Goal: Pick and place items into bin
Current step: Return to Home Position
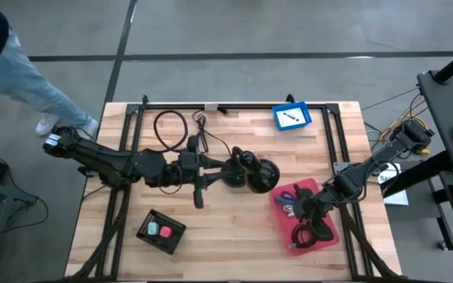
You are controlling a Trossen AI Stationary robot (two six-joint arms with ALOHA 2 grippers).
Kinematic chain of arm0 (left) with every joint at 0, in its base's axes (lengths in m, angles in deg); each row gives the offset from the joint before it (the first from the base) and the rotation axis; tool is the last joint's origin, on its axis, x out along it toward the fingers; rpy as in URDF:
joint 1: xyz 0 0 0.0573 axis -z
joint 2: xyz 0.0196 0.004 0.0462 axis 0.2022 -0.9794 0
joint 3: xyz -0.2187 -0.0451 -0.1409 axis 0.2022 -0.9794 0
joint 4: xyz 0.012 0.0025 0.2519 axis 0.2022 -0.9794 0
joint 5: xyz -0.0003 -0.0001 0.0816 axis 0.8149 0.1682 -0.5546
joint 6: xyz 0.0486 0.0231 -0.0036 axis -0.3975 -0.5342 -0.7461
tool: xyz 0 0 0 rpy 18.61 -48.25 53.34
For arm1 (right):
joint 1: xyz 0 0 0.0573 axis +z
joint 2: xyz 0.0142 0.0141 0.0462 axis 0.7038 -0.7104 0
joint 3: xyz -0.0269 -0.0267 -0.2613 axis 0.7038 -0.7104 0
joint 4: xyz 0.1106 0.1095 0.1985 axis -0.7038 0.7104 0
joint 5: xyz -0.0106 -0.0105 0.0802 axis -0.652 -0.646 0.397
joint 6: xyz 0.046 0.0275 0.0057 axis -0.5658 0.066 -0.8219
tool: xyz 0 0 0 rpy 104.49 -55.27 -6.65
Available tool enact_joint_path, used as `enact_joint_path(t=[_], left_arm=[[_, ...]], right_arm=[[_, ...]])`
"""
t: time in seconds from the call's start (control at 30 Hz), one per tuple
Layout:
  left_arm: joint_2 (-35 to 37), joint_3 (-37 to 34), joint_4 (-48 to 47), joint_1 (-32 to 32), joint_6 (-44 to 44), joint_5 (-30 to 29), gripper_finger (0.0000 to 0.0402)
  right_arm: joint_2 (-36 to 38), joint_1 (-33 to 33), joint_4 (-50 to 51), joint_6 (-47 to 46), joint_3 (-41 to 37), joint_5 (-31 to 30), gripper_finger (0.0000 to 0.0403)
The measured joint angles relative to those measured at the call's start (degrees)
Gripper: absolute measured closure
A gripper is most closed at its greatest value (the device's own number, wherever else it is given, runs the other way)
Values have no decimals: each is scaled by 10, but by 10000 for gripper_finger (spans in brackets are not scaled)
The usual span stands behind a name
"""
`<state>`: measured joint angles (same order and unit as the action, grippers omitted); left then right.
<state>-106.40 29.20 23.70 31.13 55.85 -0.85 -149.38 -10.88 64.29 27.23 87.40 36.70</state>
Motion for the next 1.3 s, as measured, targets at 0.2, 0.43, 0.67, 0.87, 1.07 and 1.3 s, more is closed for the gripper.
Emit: enact_joint_path(t=[0.2,0.43,0.67,0.87,1.07,1.3], left_arm=[[0,0,0,0,4,-6,323],[1,0,5,0,3,-77,323],[2,0,3,0,-2,-84,323],[14,0,1,0,-59,-76,323],[46,0,-13,-5,-89,-7,323],[107,-10,-107,-21,-71,62,323]], right_arm=[[0,0,5,92,0,0,289],[0,-11,17,165,0,-13,301],[0,-31,17,192,0,-14,312],[0,-47,17,178,0,-41,310],[0,-47,15,129,0,-82,314],[0,-48,9,54,0,-150,312]])
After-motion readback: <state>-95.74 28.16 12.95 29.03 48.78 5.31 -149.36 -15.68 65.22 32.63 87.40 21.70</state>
